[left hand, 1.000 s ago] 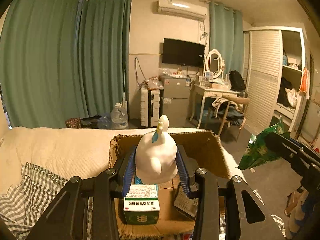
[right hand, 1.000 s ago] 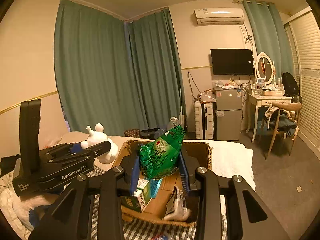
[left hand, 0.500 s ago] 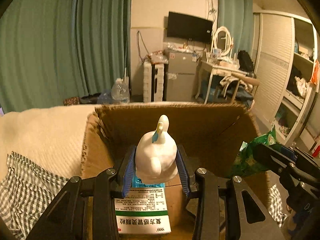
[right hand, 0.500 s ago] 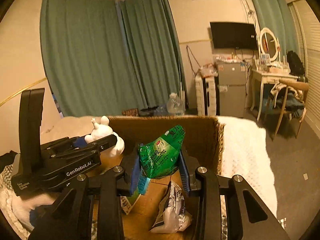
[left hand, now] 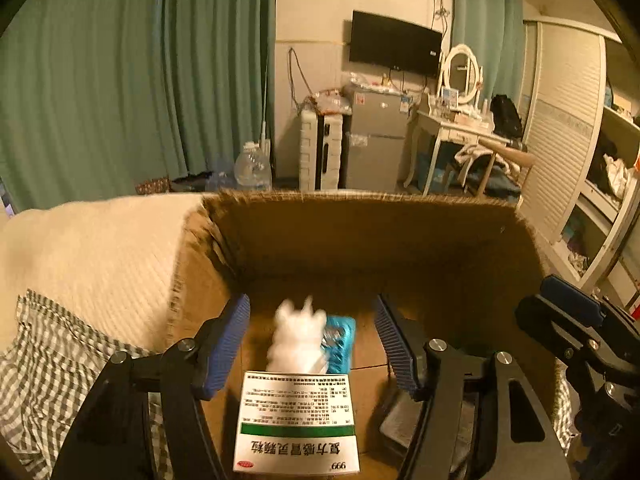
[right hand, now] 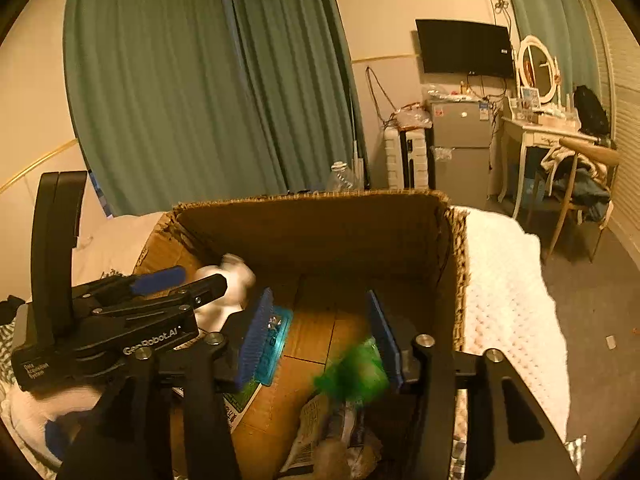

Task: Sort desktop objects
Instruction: 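Open both tools to drop the duck toy and green bag into the box, then move both tools back from the box toward the items on the bed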

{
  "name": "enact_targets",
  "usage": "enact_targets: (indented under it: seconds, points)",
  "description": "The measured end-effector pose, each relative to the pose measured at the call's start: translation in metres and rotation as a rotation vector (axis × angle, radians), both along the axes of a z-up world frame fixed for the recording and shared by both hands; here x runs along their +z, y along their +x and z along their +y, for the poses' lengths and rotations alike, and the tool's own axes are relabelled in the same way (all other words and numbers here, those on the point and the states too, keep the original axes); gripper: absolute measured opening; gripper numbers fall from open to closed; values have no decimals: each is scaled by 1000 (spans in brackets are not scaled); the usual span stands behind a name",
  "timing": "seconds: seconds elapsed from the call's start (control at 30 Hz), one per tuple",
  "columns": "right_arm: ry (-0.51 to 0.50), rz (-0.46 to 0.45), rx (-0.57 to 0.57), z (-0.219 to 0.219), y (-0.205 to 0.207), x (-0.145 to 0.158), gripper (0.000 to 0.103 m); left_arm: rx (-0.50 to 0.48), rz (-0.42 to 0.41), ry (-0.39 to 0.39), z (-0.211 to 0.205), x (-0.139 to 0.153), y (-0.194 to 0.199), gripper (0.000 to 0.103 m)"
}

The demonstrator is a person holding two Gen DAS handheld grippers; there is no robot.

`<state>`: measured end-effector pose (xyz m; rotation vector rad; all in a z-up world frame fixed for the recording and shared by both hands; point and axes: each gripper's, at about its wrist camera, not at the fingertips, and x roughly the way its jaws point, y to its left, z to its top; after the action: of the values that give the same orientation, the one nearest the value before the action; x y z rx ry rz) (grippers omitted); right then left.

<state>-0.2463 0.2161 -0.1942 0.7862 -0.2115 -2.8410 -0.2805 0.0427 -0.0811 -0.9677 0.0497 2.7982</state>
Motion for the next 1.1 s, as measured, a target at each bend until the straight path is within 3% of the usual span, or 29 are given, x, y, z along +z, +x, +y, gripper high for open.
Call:
enact_targets:
  seconds: [0.17, 0.4, 0.6, 0.9, 1.1]
  points:
    - [4, 36, -21, 1, 17, 26, 57, 7, 42, 21, -8, 30, 18, 71]
    - [10, 105, -44, -4, 64, 73, 63, 22, 131, 49, -28, 82, 63, 86]
    - [10, 161, -70, -2, 106, 107, 78, 26, 196, 61, -36, 118, 94, 103]
    - [10, 240, -123, 4, 171, 143, 103, 28, 231, 61, -40, 148, 145, 103]
    - [20, 247, -152, 5, 200, 154, 103, 42, 227, 66, -45, 154, 167, 103]
